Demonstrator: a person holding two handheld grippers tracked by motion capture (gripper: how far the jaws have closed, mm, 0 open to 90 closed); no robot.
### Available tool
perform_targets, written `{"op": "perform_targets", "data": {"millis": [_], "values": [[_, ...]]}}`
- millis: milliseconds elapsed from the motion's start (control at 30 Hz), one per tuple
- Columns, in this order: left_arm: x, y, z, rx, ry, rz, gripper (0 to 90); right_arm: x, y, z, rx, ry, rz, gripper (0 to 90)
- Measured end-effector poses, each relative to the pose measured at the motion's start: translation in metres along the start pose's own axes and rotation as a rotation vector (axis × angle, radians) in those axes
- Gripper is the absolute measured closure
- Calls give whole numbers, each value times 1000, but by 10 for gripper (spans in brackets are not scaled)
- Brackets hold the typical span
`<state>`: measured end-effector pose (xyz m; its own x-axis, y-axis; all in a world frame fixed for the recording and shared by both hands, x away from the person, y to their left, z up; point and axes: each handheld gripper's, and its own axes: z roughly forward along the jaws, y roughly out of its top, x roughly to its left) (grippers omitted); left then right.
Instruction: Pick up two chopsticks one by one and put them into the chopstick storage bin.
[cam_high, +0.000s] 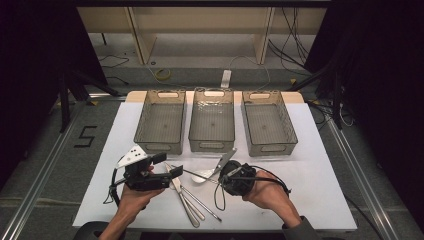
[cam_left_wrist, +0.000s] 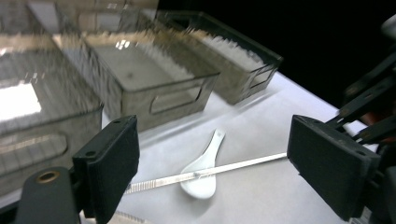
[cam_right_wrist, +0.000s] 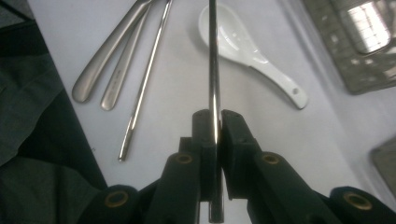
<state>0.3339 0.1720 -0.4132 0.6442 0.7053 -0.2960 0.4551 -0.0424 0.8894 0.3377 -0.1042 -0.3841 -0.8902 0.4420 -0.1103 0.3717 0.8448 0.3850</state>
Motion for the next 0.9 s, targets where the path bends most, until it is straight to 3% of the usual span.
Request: {"op": "perform_targets", "data": {"millis": [100, 233, 400, 500, 633, 900], "values": [[1, -5, 7, 49, -2, -113, 164, -2, 0, -7, -25, -19, 5, 855], [1, -14, 20, 115, -66, -246, 164, -4, 0, -15, -64, -40, 18, 855], [2, -18, 29, 121, -151, -391, 166, -5, 0, -22, -105, -54, 16, 855], [3, -19, 33, 115, -170, -436, 168, -5, 1, -26, -127, -62, 22, 855], [1, -16, 38, 98, -173, -447, 177, -1, 5, -28, -149, -50, 6, 854], [5, -17, 43, 59, -203, -552, 210, 5, 10, -24, -172, -36, -16, 854]]}}
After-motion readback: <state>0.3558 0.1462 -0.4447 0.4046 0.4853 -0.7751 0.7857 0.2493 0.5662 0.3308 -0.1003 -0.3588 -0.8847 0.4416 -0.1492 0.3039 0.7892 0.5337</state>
